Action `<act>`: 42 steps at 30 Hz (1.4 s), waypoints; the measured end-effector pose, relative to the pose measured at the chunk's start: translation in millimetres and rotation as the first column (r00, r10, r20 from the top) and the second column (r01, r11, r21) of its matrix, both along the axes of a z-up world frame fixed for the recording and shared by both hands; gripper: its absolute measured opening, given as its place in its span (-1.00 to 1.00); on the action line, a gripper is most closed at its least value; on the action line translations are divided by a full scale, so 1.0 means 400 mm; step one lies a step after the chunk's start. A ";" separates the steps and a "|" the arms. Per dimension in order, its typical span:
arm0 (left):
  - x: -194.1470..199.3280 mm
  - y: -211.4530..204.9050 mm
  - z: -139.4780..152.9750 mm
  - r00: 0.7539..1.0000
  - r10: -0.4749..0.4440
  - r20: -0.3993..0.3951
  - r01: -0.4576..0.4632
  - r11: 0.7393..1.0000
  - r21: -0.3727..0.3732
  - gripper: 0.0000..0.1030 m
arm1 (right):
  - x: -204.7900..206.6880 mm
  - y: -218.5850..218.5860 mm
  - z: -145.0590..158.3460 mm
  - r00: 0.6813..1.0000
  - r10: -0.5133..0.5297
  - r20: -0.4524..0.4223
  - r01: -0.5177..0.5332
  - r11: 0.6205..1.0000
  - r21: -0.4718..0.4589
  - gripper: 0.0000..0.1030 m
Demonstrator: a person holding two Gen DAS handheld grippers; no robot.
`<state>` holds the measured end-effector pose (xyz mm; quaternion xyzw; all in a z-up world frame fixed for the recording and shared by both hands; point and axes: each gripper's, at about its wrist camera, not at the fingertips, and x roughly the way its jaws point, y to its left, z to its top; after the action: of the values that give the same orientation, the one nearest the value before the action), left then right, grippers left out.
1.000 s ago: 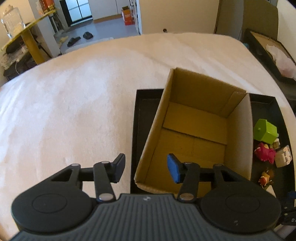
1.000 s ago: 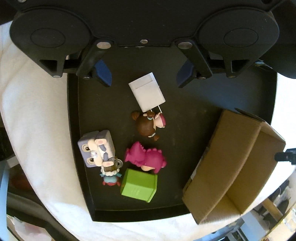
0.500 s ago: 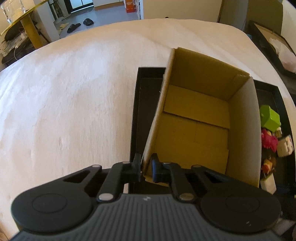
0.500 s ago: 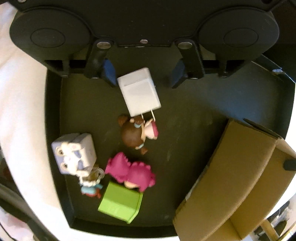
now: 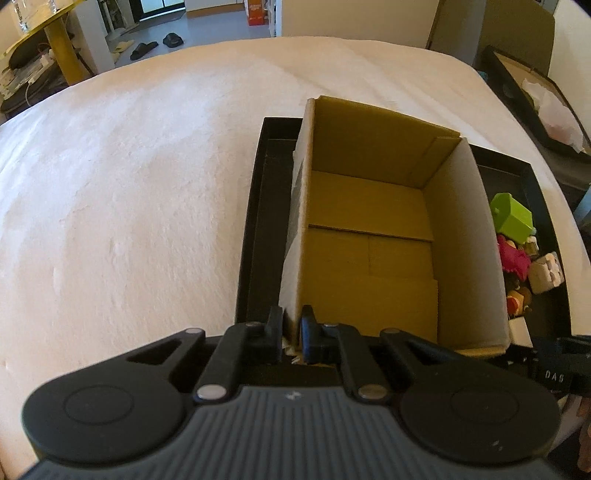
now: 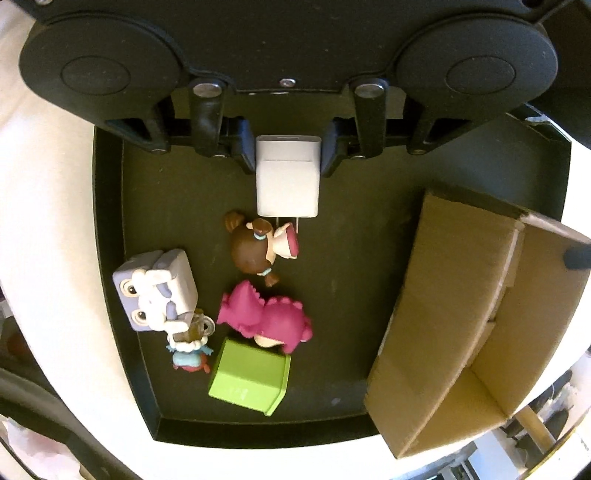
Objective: Organize rigid objects
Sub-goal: 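Close the right gripper on the white charger plug, then carry the charger over the box and open the right gripper while the left gripper holds the box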
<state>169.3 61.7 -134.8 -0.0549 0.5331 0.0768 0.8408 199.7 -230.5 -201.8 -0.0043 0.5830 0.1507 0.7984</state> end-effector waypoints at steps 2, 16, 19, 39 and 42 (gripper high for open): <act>-0.010 -0.006 0.005 1.000 -0.009 0.005 0.009 1.000 -0.002 -0.84 | -0.002 -0.010 0.011 1.000 -0.002 0.007 0.002 1.000 0.010 -0.30; -0.041 0.007 0.002 0.999 -0.005 0.033 0.006 0.999 -0.035 -0.83 | -0.002 -0.037 0.111 0.997 -0.046 0.054 0.041 0.995 0.091 -0.30; -0.038 0.007 0.003 0.999 -0.006 0.036 0.008 0.999 -0.039 -0.83 | -0.005 -0.039 0.131 0.996 -0.047 0.070 0.040 0.994 0.104 -0.30; -0.056 0.026 -0.011 0.999 0.008 0.036 -0.003 0.990 -0.138 -0.81 | 0.039 0.095 0.238 0.978 0.041 0.206 -0.058 0.995 0.081 -0.30; -0.058 0.038 -0.013 0.999 0.022 0.035 -0.017 0.988 -0.155 -0.81 | 0.046 0.115 0.248 0.977 0.041 0.212 -0.059 0.995 0.081 -0.30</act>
<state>146.3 76.9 -140.1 -0.1264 0.5214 0.0424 0.8428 218.1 -184.5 -102.6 -0.0002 0.4882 0.1948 0.8507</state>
